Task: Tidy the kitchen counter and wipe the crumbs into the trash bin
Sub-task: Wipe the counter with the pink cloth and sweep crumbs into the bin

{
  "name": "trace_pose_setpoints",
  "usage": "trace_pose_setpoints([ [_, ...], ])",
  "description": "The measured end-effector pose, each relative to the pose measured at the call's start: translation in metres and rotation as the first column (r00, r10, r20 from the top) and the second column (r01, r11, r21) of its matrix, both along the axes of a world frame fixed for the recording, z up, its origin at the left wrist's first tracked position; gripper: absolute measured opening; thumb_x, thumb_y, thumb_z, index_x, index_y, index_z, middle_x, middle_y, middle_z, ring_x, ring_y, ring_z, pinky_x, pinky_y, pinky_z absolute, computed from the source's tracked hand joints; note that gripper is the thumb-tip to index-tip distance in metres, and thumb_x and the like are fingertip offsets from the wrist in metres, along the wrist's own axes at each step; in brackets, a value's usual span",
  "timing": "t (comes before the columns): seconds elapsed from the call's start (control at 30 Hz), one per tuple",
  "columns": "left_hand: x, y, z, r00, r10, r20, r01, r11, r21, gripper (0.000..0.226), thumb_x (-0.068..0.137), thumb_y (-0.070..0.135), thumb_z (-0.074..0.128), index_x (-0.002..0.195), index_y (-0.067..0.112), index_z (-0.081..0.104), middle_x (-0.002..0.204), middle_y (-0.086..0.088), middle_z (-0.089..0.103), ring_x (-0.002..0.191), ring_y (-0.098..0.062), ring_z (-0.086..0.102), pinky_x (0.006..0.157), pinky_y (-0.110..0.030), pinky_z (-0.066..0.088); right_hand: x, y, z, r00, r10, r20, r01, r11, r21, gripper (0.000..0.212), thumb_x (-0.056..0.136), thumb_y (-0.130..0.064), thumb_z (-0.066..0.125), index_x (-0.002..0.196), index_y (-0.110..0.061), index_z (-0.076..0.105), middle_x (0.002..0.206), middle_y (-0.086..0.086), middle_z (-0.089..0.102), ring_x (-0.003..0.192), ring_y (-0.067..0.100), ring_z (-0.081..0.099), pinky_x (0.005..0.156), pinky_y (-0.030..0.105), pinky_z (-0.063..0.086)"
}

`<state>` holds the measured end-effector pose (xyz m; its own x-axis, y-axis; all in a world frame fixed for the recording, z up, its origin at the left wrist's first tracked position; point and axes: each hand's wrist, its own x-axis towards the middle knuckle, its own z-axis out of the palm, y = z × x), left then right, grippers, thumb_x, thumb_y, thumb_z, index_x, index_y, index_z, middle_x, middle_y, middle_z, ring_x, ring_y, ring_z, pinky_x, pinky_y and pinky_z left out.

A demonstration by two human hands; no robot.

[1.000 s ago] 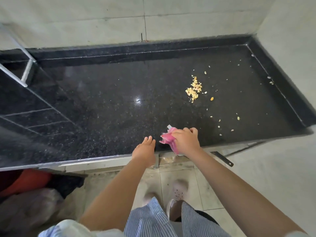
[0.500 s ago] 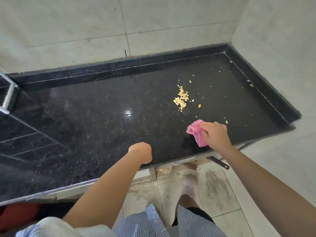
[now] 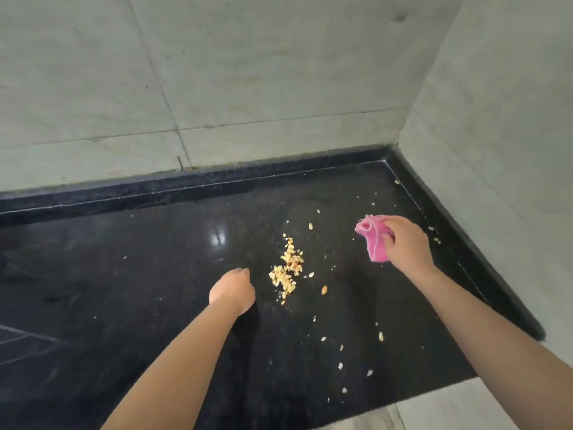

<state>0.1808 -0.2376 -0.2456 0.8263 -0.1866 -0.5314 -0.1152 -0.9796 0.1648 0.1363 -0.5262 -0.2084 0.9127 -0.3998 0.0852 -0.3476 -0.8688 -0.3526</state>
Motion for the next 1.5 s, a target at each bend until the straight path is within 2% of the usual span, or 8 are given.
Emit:
trace_pose_setpoints([
  [0.17,0.053,-0.041,-0.017,1.000,0.018,0.017,-0.017,1.000,-0.014,0.052,0.102,0.015,0.026,0.150,0.006,0.008,0.159,-0.005,0.005,0.148,-0.018,0.002,0.119,-0.030,0.016,0.036,-0.071,-0.022,0.977,-0.211,-0.038,0.210,0.977,-0.026,0.029,0.093,-0.021,0.048,0.116,-0.011,0.061,0.113,0.015,0.063,0.101,0.036,0.059,0.086,0.048,0.049],
  [0.37,0.091,-0.056,-0.037,0.998,0.052,0.040,-0.053,0.998,0.023,0.057,0.099,0.001,0.025,0.150,0.005,0.000,0.159,-0.006,-0.005,0.148,-0.018,-0.004,0.120,-0.030,0.015,0.069,-0.099,-0.062,0.894,-0.381,-0.235,0.393,0.920,0.004,0.024,0.092,-0.013,0.046,0.105,0.005,0.056,0.107,0.025,0.061,0.102,0.041,0.057,0.081,0.041,0.046],
  [0.57,0.116,-0.050,-0.045,0.999,-0.017,-0.030,0.020,0.997,0.074,0.060,0.097,-0.001,0.027,0.151,0.007,0.001,0.159,-0.002,-0.008,0.148,-0.017,-0.004,0.118,-0.031,0.023,0.113,-0.088,-0.084,0.828,-0.403,-0.390,0.373,0.915,-0.153,0.033,0.093,-0.025,0.046,0.109,0.002,0.058,0.111,0.018,0.059,0.105,0.036,0.057,0.082,0.037,0.046],
  [0.73,0.125,-0.046,-0.036,0.989,-0.126,-0.082,0.137,0.978,0.156,0.055,0.098,0.002,0.027,0.150,0.008,0.013,0.159,-0.002,0.000,0.147,-0.018,0.010,0.113,-0.033,0.032,0.151,-0.071,-0.103,0.899,-0.234,-0.369,0.232,0.971,-0.051,0.028,0.090,-0.023,0.045,0.105,-0.003,0.059,0.105,0.019,0.064,0.094,0.034,0.058,0.068,0.027,0.035],
  [0.97,0.138,-0.052,-0.026,0.994,-0.103,0.021,0.099,0.984,0.147,0.048,0.101,0.015,0.028,0.148,0.008,0.020,0.158,-0.002,0.014,0.144,-0.018,0.024,0.111,-0.031,0.034,0.123,-0.017,-0.080,0.913,0.375,-0.162,-0.337,0.916,0.216,0.032,0.088,-0.003,0.048,0.109,-0.014,0.069,0.100,0.010,0.070,0.090,0.034,0.057,0.082,0.033,0.042],
  [1.17,0.151,-0.065,-0.032,0.992,-0.122,0.027,0.118,0.987,0.109,0.053,0.104,0.021,0.021,0.150,0.004,0.002,0.159,-0.005,-0.006,0.148,-0.017,-0.003,0.119,-0.029,0.015,0.127,-0.085,-0.051,0.996,0.009,0.083,-0.021,0.990,0.139,0.031,0.091,-0.008,0.050,0.115,-0.019,0.066,0.114,0.002,0.068,0.098,0.025,0.063,0.092,0.027,0.042],
  [1.37,0.161,-0.070,-0.040,0.990,-0.142,-0.002,0.141,0.978,0.152,0.049,0.102,0.010,0.024,0.149,0.003,0.011,0.159,-0.007,-0.001,0.148,-0.017,0.003,0.114,-0.030,0.029,0.176,-0.132,-0.070,0.948,-0.234,-0.218,0.197,0.964,-0.176,0.033,0.089,-0.021,0.055,0.120,-0.008,0.056,0.112,0.018,0.062,0.104,0.040,0.057,0.090,0.042,0.045],
  [1.5,0.163,-0.069,-0.044,0.986,-0.168,-0.001,0.166,0.972,0.167,0.051,0.101,0.010,0.026,0.149,0.004,0.011,0.159,-0.006,0.000,0.148,-0.016,0.005,0.113,-0.031,0.033,0.194,-0.127,-0.083,0.852,-0.395,-0.344,0.390,0.917,-0.088,0.044,0.084,-0.017,0.064,0.121,-0.002,0.046,0.119,0.024,0.055,0.115,0.041,0.046,0.089,0.044,0.043],
])
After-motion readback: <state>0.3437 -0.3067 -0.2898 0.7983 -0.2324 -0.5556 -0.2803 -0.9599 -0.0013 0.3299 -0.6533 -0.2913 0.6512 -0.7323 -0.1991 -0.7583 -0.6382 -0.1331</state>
